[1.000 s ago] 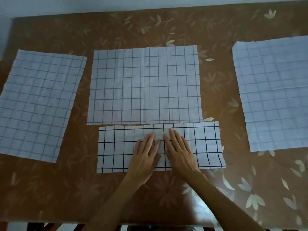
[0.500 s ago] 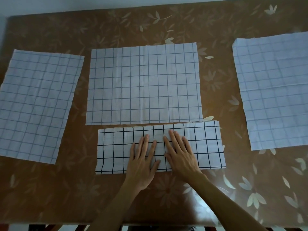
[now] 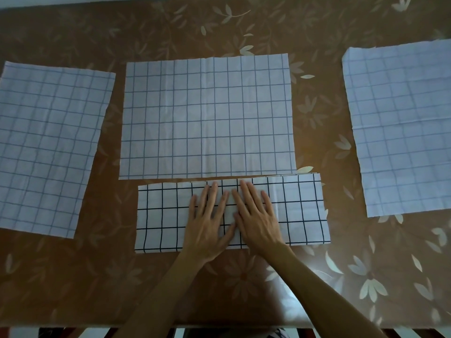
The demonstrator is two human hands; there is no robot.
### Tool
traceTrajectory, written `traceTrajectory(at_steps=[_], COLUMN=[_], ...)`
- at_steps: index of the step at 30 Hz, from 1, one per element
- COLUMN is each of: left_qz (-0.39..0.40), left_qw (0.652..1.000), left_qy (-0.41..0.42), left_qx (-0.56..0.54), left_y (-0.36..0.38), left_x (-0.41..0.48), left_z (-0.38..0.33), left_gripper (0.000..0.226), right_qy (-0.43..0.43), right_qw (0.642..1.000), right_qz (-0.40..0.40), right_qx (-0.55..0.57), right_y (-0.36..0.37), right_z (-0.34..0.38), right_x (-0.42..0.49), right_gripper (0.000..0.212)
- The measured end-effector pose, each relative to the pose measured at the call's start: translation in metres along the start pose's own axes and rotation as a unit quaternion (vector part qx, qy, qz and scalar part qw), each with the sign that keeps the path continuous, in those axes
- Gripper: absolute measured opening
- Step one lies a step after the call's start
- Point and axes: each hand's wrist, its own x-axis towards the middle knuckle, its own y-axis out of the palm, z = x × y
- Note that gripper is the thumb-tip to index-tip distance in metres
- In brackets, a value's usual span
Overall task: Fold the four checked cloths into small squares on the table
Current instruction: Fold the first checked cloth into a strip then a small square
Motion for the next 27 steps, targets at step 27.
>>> traceTrajectory(at_steps=[27], left_qz=[-0.138], left_qw=[0.983], left_qy=[0.115], left_qx=[-0.025], left_y=[-0.021], left_x=[-0.06], left_z=[0.035], left_gripper=[0.045], right_qy=[-0.034], right_qw=[0.991], right_qz=[-0.094], right_qx=[0.084], right_y=[-0.037], right_z=[-0.073], right_x=[-0.089], right_gripper=[0.028])
